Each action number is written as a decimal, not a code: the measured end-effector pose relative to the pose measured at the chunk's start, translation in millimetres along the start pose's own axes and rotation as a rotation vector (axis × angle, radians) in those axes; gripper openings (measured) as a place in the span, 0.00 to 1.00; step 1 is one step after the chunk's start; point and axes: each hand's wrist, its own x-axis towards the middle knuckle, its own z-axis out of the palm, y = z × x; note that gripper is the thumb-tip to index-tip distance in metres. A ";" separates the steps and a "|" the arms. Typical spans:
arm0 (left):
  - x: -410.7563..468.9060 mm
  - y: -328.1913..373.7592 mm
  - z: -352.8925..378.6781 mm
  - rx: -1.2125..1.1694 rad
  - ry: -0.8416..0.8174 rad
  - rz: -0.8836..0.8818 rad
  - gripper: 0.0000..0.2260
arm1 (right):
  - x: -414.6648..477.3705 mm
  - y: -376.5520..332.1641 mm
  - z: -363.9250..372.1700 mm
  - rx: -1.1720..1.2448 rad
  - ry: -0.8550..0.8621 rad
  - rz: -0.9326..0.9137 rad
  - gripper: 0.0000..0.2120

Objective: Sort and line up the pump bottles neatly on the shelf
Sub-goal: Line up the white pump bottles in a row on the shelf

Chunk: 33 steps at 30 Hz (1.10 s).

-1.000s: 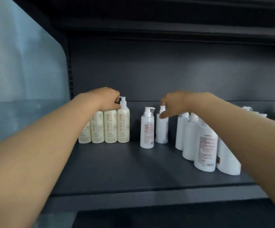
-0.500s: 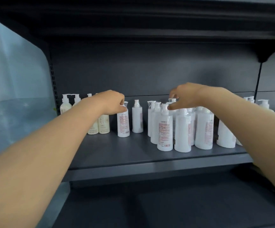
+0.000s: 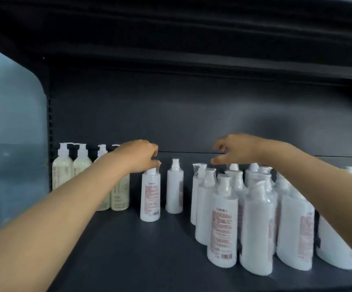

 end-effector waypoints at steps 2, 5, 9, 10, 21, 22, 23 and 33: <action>13.5 -9.2 3.6 0.026 0.004 0.017 0.16 | 20.3 2.7 6.6 -0.012 -0.009 -0.022 0.20; 38.4 -25.2 14.7 0.074 0.012 0.023 0.17 | 60.9 6.3 20.3 -0.020 -0.013 -0.072 0.14; 59.8 -33.5 32.5 0.148 0.098 0.036 0.17 | 97.0 2.6 26.7 -0.010 -0.014 -0.138 0.20; 64.2 -33.7 37.0 0.132 0.110 0.038 0.17 | 104.5 1.6 28.3 -0.011 -0.019 -0.154 0.20; 81.0 -38.8 81.8 -0.133 0.088 0.030 0.16 | 180.4 -1.1 63.0 0.045 -0.056 -0.373 0.17; 81.0 -41.6 82.3 -0.185 0.070 0.032 0.15 | 184.0 -1.1 65.2 0.051 -0.072 -0.389 0.17; 81.8 -44.3 84.5 -0.262 0.043 0.033 0.13 | 188.9 -1.5 67.7 0.063 -0.091 -0.408 0.18; 93.3 -53.9 99.4 -0.706 0.023 -0.045 0.06 | 219.5 -5.6 101.6 0.379 -0.254 -0.507 0.13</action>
